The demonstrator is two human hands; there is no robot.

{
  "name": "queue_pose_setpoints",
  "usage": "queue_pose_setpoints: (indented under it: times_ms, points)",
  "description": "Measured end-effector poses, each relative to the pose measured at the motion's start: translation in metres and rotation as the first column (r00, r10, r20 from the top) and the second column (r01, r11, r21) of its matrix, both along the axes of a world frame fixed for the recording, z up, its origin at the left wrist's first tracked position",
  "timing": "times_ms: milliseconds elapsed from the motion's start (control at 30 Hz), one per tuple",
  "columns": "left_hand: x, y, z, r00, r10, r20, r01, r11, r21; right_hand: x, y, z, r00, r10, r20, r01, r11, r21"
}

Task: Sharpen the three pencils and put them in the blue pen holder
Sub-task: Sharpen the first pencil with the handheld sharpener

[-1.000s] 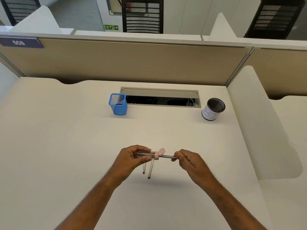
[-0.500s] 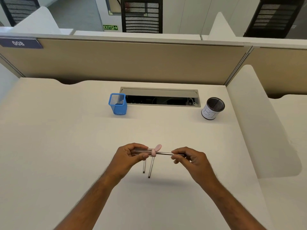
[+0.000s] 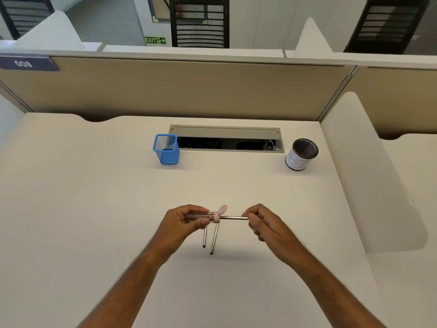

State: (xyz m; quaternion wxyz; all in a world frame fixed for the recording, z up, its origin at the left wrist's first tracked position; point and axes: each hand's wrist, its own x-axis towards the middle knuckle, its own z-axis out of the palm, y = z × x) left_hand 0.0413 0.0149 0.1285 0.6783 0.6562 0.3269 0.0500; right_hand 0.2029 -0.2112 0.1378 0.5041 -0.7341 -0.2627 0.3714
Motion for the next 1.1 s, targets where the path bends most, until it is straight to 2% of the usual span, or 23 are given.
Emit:
queue_pose_setpoints:
  times_ms: [100, 333, 467, 667, 933, 1000, 1100]
  points:
    - [-0.001, 0.001, 0.000, 1.000, -0.002, 0.003, 0.002, 1.000, -0.015, 0.000, -0.002, 0.001, 1.000, 0.024, -0.005, -0.024, 0.999, 0.022]
    - [-0.003, 0.000, 0.001, 1.000, 0.009, 0.010, -0.009, 1.000, -0.016, -0.001, -0.002, 0.002, 0.973, -0.123, 0.194, 0.113, 0.992, 0.064]
    - [-0.003, 0.001, 0.003, 1.000, -0.003, 0.007, 0.003, 1.000, -0.014, -0.001, -0.001, 0.000, 0.964, -0.072, 0.256, 0.067, 0.997, 0.028]
    - [-0.008, 0.000, 0.001, 0.999, -0.030, -0.020, 0.030, 1.000, -0.007, 0.003, 0.006, 0.005, 0.986, 0.033, 0.161, -0.020, 0.996, -0.081]
    - [-0.008, 0.005, 0.002, 1.000, 0.008, -0.006, -0.008, 1.000, 0.001, -0.002, 0.005, -0.001, 0.996, 0.053, 0.071, -0.053, 0.999, -0.006]
    - [-0.007, 0.006, 0.003, 1.000, 0.009, -0.005, -0.009, 1.000, 0.004, -0.003, 0.003, 0.000, 0.994, 0.077, 0.083, -0.077, 0.997, -0.004]
    - [-0.007, 0.006, 0.003, 1.000, 0.001, -0.009, -0.001, 1.000, 0.009, -0.004, 0.002, 0.001, 0.983, 0.011, 0.185, -0.012, 1.000, 0.003]
